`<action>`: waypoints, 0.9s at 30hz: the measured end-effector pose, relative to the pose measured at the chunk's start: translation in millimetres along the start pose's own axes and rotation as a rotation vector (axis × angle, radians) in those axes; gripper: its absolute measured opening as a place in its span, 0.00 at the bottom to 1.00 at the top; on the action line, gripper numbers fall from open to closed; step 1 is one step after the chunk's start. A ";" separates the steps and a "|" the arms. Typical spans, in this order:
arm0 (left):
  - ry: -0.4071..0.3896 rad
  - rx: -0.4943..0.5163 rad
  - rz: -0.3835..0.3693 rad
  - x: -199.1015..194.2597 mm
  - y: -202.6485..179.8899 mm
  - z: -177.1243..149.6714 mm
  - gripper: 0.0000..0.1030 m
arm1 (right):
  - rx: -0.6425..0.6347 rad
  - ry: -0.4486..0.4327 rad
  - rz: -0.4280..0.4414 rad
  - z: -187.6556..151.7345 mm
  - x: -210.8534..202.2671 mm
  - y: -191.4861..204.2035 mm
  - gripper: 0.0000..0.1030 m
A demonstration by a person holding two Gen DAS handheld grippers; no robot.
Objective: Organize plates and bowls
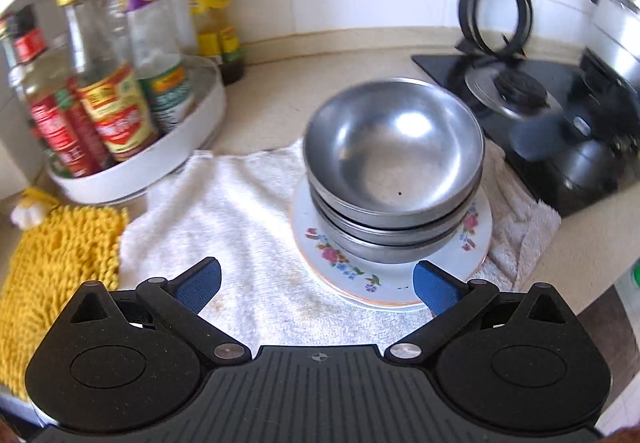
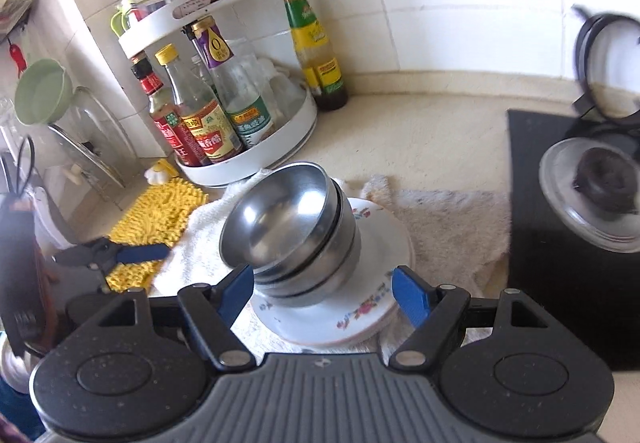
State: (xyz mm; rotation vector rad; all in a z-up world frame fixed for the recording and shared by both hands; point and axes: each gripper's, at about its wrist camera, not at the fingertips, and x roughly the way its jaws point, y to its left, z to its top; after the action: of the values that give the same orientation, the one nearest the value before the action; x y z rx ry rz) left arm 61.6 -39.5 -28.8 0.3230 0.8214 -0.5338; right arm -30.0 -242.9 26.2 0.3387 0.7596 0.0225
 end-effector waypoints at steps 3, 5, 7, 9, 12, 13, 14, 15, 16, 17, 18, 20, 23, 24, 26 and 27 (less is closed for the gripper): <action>-0.020 -0.047 0.021 -7.8 0.2 -0.7 1.00 | -0.022 -0.035 -0.091 -18.4 -7.7 13.6 0.77; -0.028 -0.072 0.045 -12.9 -1.6 -1.0 1.00 | -0.001 -0.031 -0.103 -27.4 -7.7 16.2 0.77; -0.028 -0.094 0.059 -16.2 -3.5 -3.1 1.00 | 0.020 -0.019 -0.102 -34.0 -4.3 16.3 0.77; -0.030 -0.123 0.066 -19.2 -5.3 -4.8 1.00 | 0.018 -0.017 -0.144 -38.8 -0.3 17.3 0.77; -0.035 -0.171 0.063 -25.1 -8.7 -8.0 1.00 | 0.035 -0.022 -0.165 -40.6 3.1 14.1 0.77; -0.038 -0.183 0.064 -27.0 -10.2 -8.9 1.00 | 0.037 -0.024 -0.168 -41.9 2.2 12.3 0.77; -0.041 -0.194 0.070 -29.2 -11.8 -9.9 1.00 | 0.030 -0.024 -0.173 -42.1 2.1 11.5 0.77; -0.047 -0.204 0.077 -31.4 -13.8 -10.6 1.00 | 0.021 -0.025 -0.180 -42.4 1.8 11.1 0.77; -0.054 -0.210 0.089 -33.2 -16.7 -11.2 1.00 | 0.014 -0.026 -0.188 -43.0 1.1 10.4 0.77; -0.056 -0.213 0.104 -34.2 -20.1 -11.6 1.00 | 0.011 -0.025 -0.192 -43.3 0.0 9.7 0.77; -0.058 -0.218 0.117 -34.7 -22.9 -12.1 1.00 | 0.009 -0.025 -0.190 -44.0 -1.2 7.8 0.77; -0.056 -0.231 0.127 -35.2 -29.4 -12.4 1.00 | 0.013 -0.023 -0.183 -45.4 -3.5 3.5 0.78; -0.055 -0.228 0.162 -36.6 -39.1 -13.6 1.00 | 0.011 -0.014 -0.179 -48.0 -5.1 -0.7 0.78; -0.055 -0.229 0.177 -37.1 -41.7 -14.3 1.00 | 0.009 -0.009 -0.175 -48.7 -5.2 -1.7 0.78; -0.051 -0.240 0.182 -37.9 -46.0 -16.0 1.00 | 0.008 -0.005 -0.172 -51.0 -5.8 -2.8 0.78; -0.053 -0.246 0.185 -38.8 -48.2 -16.8 1.00 | 0.006 -0.004 -0.169 -52.0 -6.7 -3.6 0.78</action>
State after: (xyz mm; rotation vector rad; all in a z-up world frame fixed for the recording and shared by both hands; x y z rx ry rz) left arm 2.4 -58.7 -13.4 0.1554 0.7872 -0.2637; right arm -70.5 -232.1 -5.4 0.2791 0.7819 -0.1397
